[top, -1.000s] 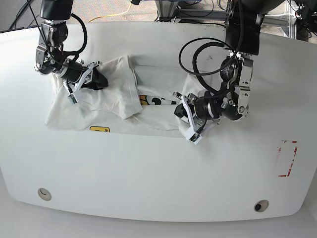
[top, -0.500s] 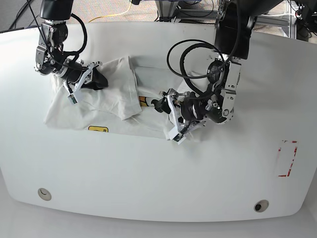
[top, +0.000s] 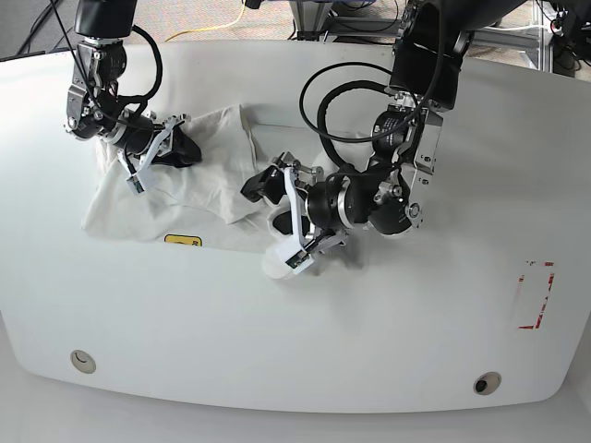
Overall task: Layout the t-shirt on the table in an organized manner, then fold the t-shirt properly
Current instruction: 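Lay the folded side down and open the left gripper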
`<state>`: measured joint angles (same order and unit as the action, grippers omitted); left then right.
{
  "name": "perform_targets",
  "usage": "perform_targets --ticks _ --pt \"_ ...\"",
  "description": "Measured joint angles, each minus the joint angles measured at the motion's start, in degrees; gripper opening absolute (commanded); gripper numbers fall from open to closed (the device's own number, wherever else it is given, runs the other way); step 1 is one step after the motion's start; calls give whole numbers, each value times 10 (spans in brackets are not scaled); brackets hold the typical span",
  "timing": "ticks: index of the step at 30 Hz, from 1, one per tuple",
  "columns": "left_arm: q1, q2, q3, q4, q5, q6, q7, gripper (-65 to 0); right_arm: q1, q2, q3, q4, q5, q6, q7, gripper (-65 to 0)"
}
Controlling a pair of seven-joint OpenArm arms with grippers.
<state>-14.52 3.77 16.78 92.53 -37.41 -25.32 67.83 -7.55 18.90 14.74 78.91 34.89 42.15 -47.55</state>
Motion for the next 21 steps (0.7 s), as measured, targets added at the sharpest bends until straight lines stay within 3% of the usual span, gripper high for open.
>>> perform_targets --ticks 7,21 --pt "-17 -30 -5 45 -38 0 20 -192 0 0 0 0 0 0 0 -520" --pt "7 -116 -6 55 -38 1 22 -192 0 -4 0 0 -1 1 0 -520"
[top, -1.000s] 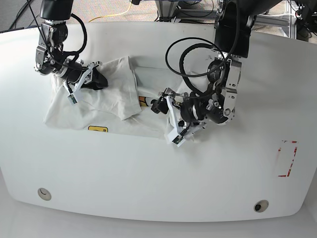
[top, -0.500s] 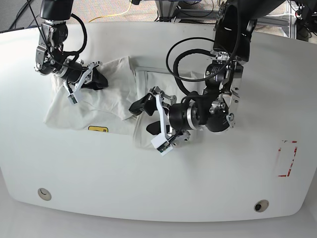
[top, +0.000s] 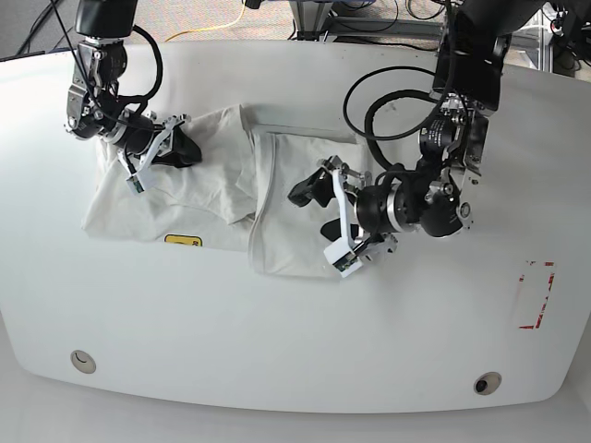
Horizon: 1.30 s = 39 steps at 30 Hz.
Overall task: Layout the t-shirt on the table in an organized manner, then fold the t-shirt properly
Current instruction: 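Lay the folded side down and open the left gripper, then move the left gripper onto the folded flap and pinch it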
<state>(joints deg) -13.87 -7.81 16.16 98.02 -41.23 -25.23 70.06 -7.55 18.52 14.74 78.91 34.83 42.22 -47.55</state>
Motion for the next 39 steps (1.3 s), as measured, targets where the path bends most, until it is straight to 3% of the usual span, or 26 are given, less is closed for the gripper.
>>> perform_targets --ticks 8,19,30,39 --pt "73 -50 1 40 0 0 3 -192 2 -7 1 0 -1 -2 0 -518" --pt "142 -61 -26 101 0 -1 2 -192 2 -16 1 0 -1 -3 1 -518" --pt "148 -62 -36 101 105 0 -1 -192 2 -17 1 0 -1 -3 1 -518" --pt "147 -62 -12 101 189 -1 -61 -192 2 -19 1 0 -1 -3 1 -518"
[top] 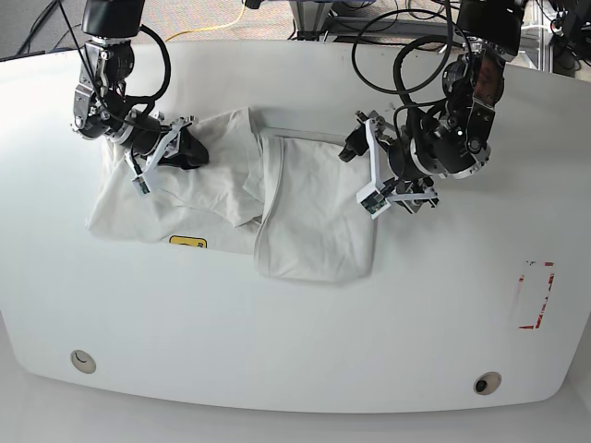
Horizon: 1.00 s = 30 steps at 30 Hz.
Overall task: Layout the t-shirt on the table in an organized manner, then fold the t-shirt properly
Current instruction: 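Move the left gripper onto the folded flap and pinch it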
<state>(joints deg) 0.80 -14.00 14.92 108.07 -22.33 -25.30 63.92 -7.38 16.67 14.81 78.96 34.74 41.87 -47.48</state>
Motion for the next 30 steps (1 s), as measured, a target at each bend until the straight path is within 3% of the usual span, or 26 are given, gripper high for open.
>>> perform_targets --ticks 6,17,19,27,30 --pt "0 1 21 -5 49 0 -12 -192 0 0 0 0 0 0 0 -518" --pt "-4 11 43 -59 76 0 -45 -210 0 0 0 0 0 0 0 -518" --pt "-6 12 44 -65 88 0 -52 -261 0 0 0 0 0 0 0 -518" --pt "-10 19 46 -101 113 0 -52 -600 0 0 0 0 0 0 0 -518" --pt "-22 26 44 -117 113 0 -49 -635 0 -1 0 0 0 0 0 -518"
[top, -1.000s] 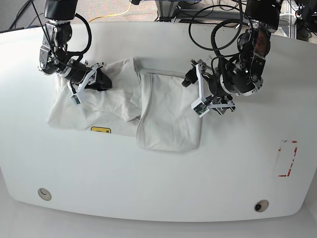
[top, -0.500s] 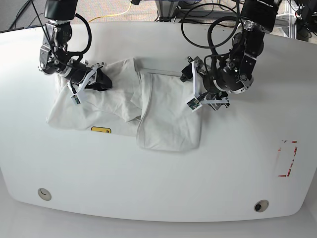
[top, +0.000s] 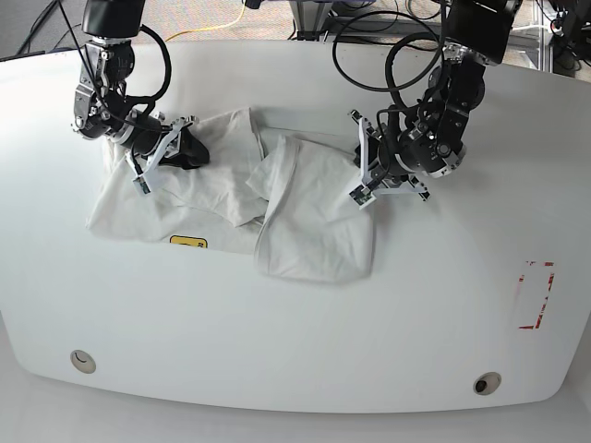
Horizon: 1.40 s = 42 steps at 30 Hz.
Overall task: Layout the t-shirt on the table in an organized manner, then fold the t-shirt properly
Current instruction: 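Move the left gripper onto the folded flap and pinch it, then release the flap and reposition both grippers on the shirt's side edges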
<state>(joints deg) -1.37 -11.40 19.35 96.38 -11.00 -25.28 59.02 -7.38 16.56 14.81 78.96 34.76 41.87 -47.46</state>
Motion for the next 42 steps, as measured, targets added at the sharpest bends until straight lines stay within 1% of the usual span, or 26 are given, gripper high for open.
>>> perform_targets --ticks 8,14,16,17,20,26,30,33,38,40,42 --pt "-2 0 -2 -3 1 2 -2 -639 0 -1 0 0 0 0 0 -520" --pt "15 -22 -2 35 -2 0 -2 -639 0 -1 0 0 0 0 0 -520" --pt "18 -25 -2 44 -2 0 7 -639 0 -1 0 0 0 0 0 -520" --pt "19 -28 -2 46 -1 0 14 -639 0 -1 0 0 0 0 0 -520" --pt "25 -31 -3 52 -1 0 14 -639 0 -2 0 0 0 0 0 -520" --pt "35 -55 -1 54 -10 -2 10 -635 0 -2 0 0 0 1 2 -520" --pt "34 -59 -2 54 -9 -2 11 -632 0 -4 0 0 0 2 2 -520" --pt "34 -59 -2 54 -7 -2 11 -596 0 -5 -1 0 1 2 2 -520" --pt "35 -58 1 55 -6 -2 12 -456 0 -5 -1 0 1 2 2 -520" --pt "36 -60 -1 66 -3 -2 17 -386 0 -5 -1 0 0 2 2 -520" --pt "35 -61 -2 87 -1 -12 18 -326 0 -5 -1 0 1 2 2 -520"
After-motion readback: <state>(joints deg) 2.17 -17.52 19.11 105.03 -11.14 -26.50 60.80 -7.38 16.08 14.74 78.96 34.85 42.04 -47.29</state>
